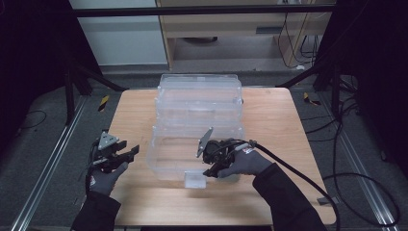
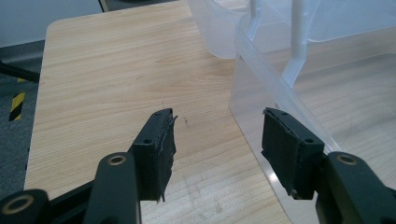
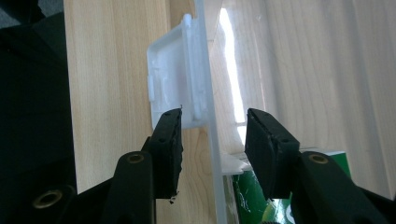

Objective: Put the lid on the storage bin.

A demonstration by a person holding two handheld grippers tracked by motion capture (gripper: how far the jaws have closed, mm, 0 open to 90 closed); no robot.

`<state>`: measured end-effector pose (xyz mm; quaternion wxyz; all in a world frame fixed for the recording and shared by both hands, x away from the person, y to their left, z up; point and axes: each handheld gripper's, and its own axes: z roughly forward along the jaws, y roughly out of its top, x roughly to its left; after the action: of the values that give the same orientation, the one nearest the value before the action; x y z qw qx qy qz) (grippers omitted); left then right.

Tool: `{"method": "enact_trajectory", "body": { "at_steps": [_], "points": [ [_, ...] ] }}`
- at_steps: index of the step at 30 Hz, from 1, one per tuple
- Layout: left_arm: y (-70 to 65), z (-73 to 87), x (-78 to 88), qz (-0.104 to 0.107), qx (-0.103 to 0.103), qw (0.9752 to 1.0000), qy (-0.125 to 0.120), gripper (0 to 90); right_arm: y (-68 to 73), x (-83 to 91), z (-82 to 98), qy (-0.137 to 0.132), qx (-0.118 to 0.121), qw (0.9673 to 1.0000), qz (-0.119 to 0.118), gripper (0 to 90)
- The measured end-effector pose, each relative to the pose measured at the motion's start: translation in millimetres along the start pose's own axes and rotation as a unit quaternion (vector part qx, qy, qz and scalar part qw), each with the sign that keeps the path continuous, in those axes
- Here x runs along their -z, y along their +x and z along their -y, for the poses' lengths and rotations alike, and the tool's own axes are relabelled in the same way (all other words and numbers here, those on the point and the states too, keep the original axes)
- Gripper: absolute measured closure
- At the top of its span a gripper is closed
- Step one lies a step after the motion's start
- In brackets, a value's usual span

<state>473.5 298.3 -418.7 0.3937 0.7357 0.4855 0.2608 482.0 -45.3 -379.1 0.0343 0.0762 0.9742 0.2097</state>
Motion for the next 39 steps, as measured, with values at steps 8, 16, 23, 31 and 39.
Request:
{"method": "enact_trajectory", "body": {
  "at_steps": [8,16,23,31,39],
  "points": [
    [-0.2,-1.1,1.6,0.002,-0.001,1.0,-0.002,43.6,0.3,-9.9,-0.3,0.014,0.002,0.9999,-0.005,60.3],
    [-0.4,-2.2,3.5,0.004,-0.003,1.0,-0.006,44.2,-0.7,-16.4,-0.2,0.023,0.0,0.9996,-0.015,67.4],
    [-1.8,-2.9,4.1,0.008,-0.005,0.9999,-0.009,44.4,-0.8,-20.5,0.6,0.03,-0.006,0.9992,-0.024,69.5],
    [-3.2,-7.9,7.5,0.016,-0.014,0.9997,-0.015,44.7,-3.4,-21.1,0.5,0.032,-0.01,0.9989,-0.034,69.7],
    [-4.8,-21.5,13.1,0.043,-0.027,0.9983,-0.03,45.4,-5.2,-21.3,1.2,0.034,-0.017,0.9984,-0.041,69.6]
  ]
}}
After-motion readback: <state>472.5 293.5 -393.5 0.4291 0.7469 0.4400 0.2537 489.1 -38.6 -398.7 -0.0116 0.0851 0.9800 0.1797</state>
